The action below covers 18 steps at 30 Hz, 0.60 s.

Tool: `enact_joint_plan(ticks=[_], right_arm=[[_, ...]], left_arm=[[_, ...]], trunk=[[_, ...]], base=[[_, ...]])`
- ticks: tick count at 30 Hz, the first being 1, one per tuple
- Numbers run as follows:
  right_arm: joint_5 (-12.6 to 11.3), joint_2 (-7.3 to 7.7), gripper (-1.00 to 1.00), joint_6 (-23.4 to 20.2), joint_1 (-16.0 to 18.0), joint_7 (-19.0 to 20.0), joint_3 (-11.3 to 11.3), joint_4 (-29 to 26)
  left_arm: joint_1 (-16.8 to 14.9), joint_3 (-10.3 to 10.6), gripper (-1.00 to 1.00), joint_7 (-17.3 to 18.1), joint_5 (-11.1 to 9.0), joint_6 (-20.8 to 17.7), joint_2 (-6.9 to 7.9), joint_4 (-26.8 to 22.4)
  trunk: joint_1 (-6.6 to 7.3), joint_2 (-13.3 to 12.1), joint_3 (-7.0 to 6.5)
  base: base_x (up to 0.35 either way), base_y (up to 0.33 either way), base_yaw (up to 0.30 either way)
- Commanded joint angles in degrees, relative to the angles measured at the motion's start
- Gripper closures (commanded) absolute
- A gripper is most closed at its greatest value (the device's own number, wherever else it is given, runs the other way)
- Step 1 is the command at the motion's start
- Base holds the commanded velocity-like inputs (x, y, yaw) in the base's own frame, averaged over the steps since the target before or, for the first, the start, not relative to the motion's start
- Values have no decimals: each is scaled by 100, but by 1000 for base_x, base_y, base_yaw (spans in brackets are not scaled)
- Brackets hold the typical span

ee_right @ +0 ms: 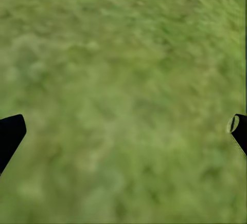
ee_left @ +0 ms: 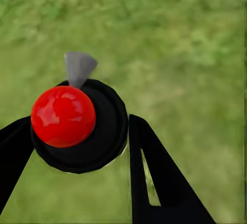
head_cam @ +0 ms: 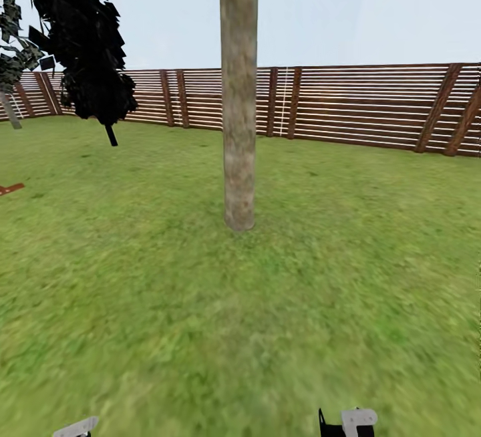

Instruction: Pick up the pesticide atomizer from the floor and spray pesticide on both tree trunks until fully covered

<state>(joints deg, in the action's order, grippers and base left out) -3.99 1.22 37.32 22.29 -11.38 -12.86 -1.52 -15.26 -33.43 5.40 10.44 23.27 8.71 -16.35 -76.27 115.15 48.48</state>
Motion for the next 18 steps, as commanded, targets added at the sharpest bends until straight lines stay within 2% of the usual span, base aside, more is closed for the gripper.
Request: enact_joint_plan(ticks=[1, 18], right_arm=[[-41, -4, -100, 12, 4, -20, -53, 3], [-49, -25, -100, 13, 4, -32, -50, 3]], left_arm=[[-4, -50, 100, 31, 46, 20, -1, 2], [-6, -50, 100, 31, 46, 20, -1, 4]], trunk=[[-3, 2, 3], [-3, 2, 2]], base=[[339, 0, -198], [339, 0, -18]])
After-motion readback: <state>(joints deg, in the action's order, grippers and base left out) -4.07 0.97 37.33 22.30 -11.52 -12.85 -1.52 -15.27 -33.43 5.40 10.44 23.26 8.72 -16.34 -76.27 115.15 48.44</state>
